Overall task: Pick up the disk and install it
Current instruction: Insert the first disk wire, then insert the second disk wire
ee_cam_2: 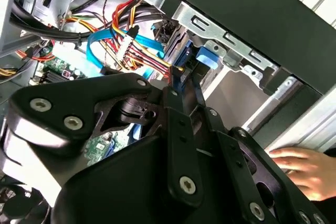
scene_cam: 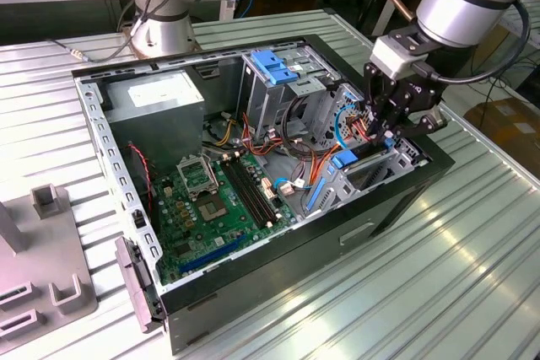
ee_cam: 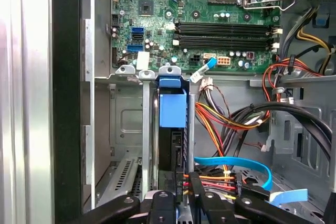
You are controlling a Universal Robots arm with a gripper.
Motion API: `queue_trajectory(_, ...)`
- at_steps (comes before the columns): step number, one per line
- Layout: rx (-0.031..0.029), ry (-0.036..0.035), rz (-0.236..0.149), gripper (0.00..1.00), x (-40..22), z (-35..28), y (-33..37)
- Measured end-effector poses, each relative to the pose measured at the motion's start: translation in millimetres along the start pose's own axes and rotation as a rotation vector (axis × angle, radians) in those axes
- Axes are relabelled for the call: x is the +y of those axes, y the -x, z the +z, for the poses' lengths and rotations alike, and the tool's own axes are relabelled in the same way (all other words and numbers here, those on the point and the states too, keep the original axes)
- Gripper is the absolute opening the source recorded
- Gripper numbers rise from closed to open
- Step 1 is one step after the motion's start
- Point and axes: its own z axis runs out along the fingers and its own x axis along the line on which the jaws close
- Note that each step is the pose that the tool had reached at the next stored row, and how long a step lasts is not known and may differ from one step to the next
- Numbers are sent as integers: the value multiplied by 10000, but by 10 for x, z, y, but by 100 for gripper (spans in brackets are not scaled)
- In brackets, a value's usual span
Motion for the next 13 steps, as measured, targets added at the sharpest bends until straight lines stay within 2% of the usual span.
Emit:
queue_trajectory(4,-3,0,0,24,-1,-9,0)
queue_trajectory(5,-2,0,0,16,0,-10,0)
queue_trajectory(6,0,0,-1,16,0,-11,0)
queue_trajectory(7,-1,0,0,10,-1,-11,0)
queue_trajectory(13,-1,0,-1,10,-1,-14,0)
